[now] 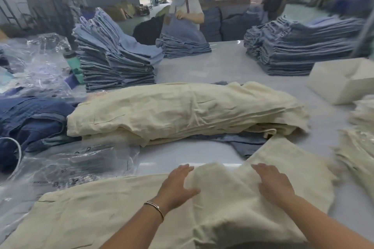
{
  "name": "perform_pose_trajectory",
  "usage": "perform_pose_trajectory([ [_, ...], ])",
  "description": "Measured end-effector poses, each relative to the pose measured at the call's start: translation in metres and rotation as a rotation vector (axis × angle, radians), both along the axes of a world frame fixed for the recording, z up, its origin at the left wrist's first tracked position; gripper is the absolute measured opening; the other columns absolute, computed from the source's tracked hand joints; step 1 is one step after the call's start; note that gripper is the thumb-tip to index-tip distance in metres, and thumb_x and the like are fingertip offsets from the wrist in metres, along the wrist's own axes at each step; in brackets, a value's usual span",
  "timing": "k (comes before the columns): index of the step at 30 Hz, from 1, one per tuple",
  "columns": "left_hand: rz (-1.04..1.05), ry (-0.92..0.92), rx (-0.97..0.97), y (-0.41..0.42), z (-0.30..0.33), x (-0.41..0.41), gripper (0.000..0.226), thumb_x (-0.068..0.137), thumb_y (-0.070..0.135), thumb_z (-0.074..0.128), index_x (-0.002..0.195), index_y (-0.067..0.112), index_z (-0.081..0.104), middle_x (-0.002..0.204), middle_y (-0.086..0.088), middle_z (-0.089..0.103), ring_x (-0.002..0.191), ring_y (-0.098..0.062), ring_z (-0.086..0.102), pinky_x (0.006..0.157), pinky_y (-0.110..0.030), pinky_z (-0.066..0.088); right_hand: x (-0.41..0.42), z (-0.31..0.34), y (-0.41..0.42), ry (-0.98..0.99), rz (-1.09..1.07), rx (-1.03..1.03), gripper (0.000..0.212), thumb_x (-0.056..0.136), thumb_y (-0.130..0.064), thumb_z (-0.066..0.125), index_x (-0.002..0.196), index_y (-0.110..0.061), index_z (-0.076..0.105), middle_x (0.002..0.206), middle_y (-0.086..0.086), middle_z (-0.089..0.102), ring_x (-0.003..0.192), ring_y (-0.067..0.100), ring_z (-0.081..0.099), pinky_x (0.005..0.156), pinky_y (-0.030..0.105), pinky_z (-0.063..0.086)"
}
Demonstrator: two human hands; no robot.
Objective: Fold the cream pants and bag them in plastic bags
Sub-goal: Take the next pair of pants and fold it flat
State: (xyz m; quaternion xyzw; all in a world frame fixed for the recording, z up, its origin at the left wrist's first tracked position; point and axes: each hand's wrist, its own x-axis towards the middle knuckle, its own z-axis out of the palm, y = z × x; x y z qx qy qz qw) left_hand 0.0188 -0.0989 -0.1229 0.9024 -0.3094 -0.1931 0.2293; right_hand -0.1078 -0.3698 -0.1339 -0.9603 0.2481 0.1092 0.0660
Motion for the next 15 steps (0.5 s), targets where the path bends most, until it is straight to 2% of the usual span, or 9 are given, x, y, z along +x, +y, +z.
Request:
perform_pose_trajectory([
  [3, -0.043, 0.009, -0.018, -0.049, 0.004, -0.004, 0.077, 0.087, 0.054, 0.059, 0.15, 0.025, 0.026, 0.158, 0.01, 0.02, 0.146, -0.008, 0.013, 0.118, -0.027, 0.013, -0.018, -0.015, -0.028, 0.055, 0.016, 0.03, 0.054, 0.091, -0.044, 0.045, 0.142, -0.033, 0.03, 0.151, -0.007, 0.025, 0.137, 0.017, 0.027, 0.1, 0.034, 0.035],
  [5, -0.067, -0.024, 0.022, -0.082, 0.004, -0.007, 0.072, 0.087, 0.058, 0.056, 0.147, 0.024, 0.034, 0.154, 0.008, 0.031, 0.143, -0.011, 0.023, 0.116, -0.029, 0.019, -0.026, -0.025, -0.039, 0.046, 0.031, 0.058, 0.057, 0.09, -0.052, 0.043, 0.142, -0.033, 0.031, 0.155, -0.007, 0.02, 0.14, 0.016, 0.023, 0.104, 0.035, 0.03],
  [8, -0.079, -0.02, 0.161, -0.129, 0.004, -0.01, 0.059, 0.089, 0.062, 0.048, 0.132, 0.023, 0.051, 0.14, 0.006, 0.049, 0.13, -0.016, 0.043, 0.112, -0.036, 0.027, -0.036, -0.038, -0.052, -0.017, 0.096, 0.059, 0.055, 0.094, -0.05, 0.035, 0.146, -0.036, 0.024, 0.159, -0.01, 0.01, 0.144, 0.013, 0.014, 0.108, 0.036, 0.019],
  [11, -0.072, 0.036, 0.278, -0.177, 0.001, -0.009, 0.052, 0.087, 0.063, 0.049, 0.12, 0.023, 0.057, 0.124, 0.005, 0.059, 0.116, -0.018, 0.053, 0.1, -0.034, 0.039, -0.046, -0.048, -0.065, -0.109, 0.115, 0.001, 0.047, 0.101, -0.038, 0.026, 0.147, -0.034, 0.027, 0.16, -0.006, 0.013, 0.144, 0.013, 0.015, 0.111, 0.037, 0.015],
  [13, -0.063, 0.068, 0.267, -0.208, -0.001, -0.013, 0.052, 0.083, 0.061, 0.056, 0.114, 0.02, 0.058, 0.115, 0.002, 0.061, 0.106, -0.019, 0.056, 0.087, -0.031, 0.044, -0.056, -0.049, -0.075, -0.124, -0.078, -0.067, 0.045, 0.102, -0.037, 0.023, 0.147, -0.033, 0.025, 0.16, -0.001, 0.012, 0.145, 0.016, 0.011, 0.115, 0.04, 0.007],
  [15, -0.04, 0.085, 0.205, -0.234, -0.006, -0.019, 0.051, 0.08, 0.057, 0.064, 0.109, 0.016, 0.056, 0.108, 0.002, 0.059, 0.099, -0.019, 0.057, 0.079, -0.03, 0.045, -0.069, -0.044, -0.09, -0.126, -0.433, -0.078, 0.056, 0.099, -0.051, 0.027, 0.149, -0.029, 0.016, 0.159, 0.006, 0.007, 0.145, 0.023, 0.009, 0.114, 0.044, 0.006],
])
